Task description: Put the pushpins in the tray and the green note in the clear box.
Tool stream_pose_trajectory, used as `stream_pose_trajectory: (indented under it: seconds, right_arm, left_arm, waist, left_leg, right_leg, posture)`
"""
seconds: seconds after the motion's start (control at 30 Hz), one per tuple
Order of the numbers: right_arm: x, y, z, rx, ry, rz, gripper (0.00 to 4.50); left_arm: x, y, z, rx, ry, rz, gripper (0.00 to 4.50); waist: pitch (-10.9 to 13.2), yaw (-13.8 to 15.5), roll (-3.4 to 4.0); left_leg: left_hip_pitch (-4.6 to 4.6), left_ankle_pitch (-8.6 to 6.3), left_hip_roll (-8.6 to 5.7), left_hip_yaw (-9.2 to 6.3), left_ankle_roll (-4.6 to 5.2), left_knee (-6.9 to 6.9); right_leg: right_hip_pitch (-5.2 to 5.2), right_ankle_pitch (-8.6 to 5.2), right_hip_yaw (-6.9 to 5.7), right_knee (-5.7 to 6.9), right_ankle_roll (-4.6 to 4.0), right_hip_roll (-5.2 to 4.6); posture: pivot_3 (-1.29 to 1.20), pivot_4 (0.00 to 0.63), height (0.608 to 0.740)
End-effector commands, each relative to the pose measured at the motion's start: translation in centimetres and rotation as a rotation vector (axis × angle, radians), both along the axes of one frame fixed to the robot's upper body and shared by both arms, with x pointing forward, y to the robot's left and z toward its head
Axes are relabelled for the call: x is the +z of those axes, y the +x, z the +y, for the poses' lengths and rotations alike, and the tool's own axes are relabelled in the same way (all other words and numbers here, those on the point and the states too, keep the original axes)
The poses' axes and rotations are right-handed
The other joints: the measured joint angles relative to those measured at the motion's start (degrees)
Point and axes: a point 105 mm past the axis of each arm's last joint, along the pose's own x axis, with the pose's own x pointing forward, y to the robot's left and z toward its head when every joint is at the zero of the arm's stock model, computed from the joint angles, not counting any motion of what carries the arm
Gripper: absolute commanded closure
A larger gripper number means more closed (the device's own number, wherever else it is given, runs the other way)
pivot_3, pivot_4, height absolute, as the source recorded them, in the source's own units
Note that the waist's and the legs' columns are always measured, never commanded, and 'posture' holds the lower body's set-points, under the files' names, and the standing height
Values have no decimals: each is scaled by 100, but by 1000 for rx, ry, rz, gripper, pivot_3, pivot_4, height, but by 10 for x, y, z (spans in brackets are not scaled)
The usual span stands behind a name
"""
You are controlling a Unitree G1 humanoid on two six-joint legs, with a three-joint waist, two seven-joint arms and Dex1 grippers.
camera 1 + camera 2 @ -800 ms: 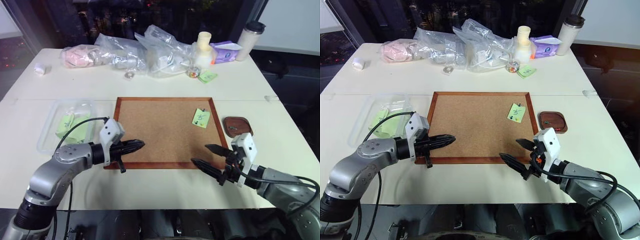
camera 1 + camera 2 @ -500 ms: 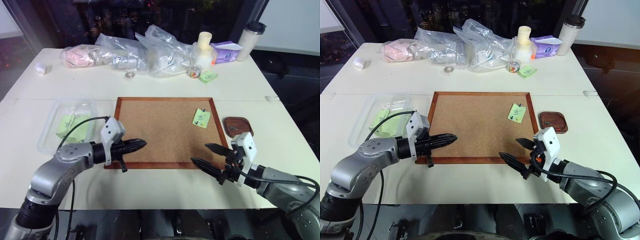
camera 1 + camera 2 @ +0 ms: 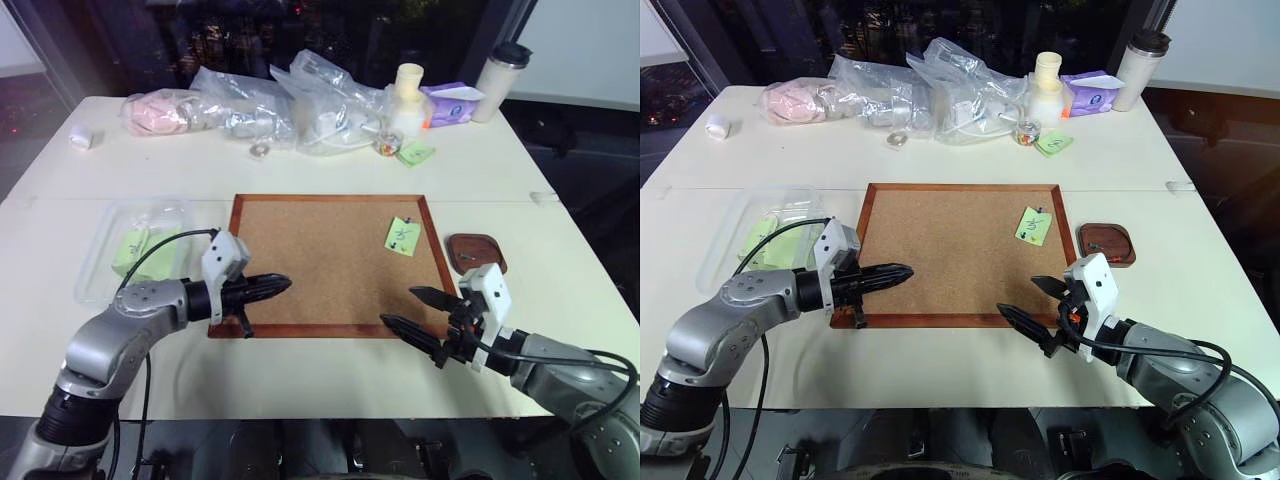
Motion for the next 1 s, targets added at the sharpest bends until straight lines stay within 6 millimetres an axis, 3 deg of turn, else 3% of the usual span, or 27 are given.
stream_pose_trajectory:
  seconds: [0.03,0.13,0.23,0.4,0.6,0.77,1.0]
  right_arm:
    - [9,1,4,14,4,-44,0]
    - [15,16,-4,-30,-12,-83,0]
    - [22,33,-11,-77,-51,-142,0]
    - [31,74,-20,-148,-109,-237,0]
    - [31,126,-47,-305,-152,-300,0]
    - [28,148,-54,-330,-106,-301,0]
    - [14,169,-58,-278,-115,-292,0]
  left_arm:
    - [16,8,-3,-23,4,-70,4420]
    - [29,28,-15,-60,44,-151,4420]
    - [26,40,-32,-139,96,-181,4420]
    - [-3,49,-40,-231,165,-115,4420]
    - [-34,51,-43,-278,222,-53,4420]
    - [-53,54,-39,-283,345,-87,4420]
    - [-52,52,-45,-266,307,-83,4420]
  waist:
    - [0,3,0]
    - [0,16,0]
    - [-1,26,-1]
    - [-1,-33,5]
    - [1,5,7]
    - [-1,5,10]
    - [-9,37,24]
  left_leg:
    - [0,0,0,0,0,0]
    - [-1,0,-1,0,0,2]
    - [0,0,-6,2,0,5]
    - [-4,3,-7,5,-4,-2]
    - [-11,11,-4,5,-19,1]
    - [-12,14,-4,6,-24,2]
    - [2,15,-10,8,-25,9]
  right_leg:
    - [0,0,-1,0,0,0]
    - [1,0,-1,0,1,0]
    - [7,1,-4,-1,1,0]
    - [-2,1,6,-11,2,14]
    - [-11,1,11,-11,2,21]
    - [-10,1,11,-11,3,18]
    - [8,3,10,-4,5,7]
  posture:
    - [0,150,734]
    - [0,150,734]
    - [0,150,734]
    - [0,150,734]
    - [0,150,734]
    - [0,150,734]
    - [0,150,734]
